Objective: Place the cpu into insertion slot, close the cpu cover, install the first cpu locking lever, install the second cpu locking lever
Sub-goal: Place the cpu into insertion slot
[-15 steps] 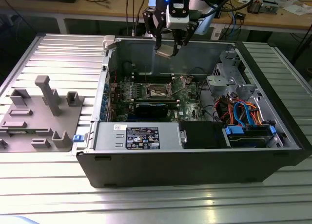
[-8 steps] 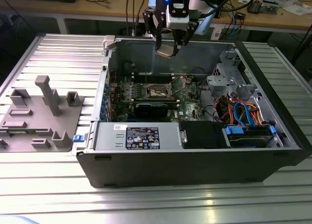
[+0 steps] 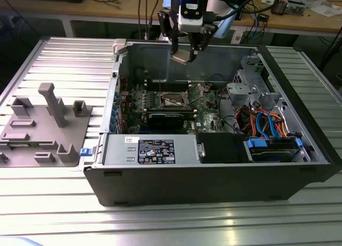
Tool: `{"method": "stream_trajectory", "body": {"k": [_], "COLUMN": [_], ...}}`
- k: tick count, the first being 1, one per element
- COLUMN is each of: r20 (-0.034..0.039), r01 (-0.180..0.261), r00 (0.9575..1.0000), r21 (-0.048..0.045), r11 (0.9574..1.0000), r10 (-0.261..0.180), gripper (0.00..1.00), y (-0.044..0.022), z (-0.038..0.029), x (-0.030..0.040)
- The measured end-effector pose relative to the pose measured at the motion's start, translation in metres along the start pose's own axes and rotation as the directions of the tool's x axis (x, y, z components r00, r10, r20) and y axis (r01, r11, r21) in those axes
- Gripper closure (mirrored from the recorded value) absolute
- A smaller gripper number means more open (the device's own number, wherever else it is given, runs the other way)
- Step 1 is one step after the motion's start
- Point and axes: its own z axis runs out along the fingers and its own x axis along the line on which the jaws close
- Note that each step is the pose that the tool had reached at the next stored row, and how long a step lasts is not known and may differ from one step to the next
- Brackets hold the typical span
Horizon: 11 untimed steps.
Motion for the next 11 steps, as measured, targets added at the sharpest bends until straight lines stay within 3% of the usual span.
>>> {"method": "stream_trajectory", "body": {"k": [3,8,11], "r20": [0.0041,0.0048,0.0083], "r01": [-0.048,-0.056,-0.102], "r00": [0.9988,0.9984,0.9947], "r21": [-0.0003,-0.0008,-0.0017], "r11": [0.9988,0.9984,0.9948], "r10": [0.048,0.056,0.102], "gripper": [0.46,0.46,0.46], "y": [-0.0001,-0.0001,-0.0001], "z": [0.0005,0.0006,0.0008], "x": [0.0,0.0,0.0]}}
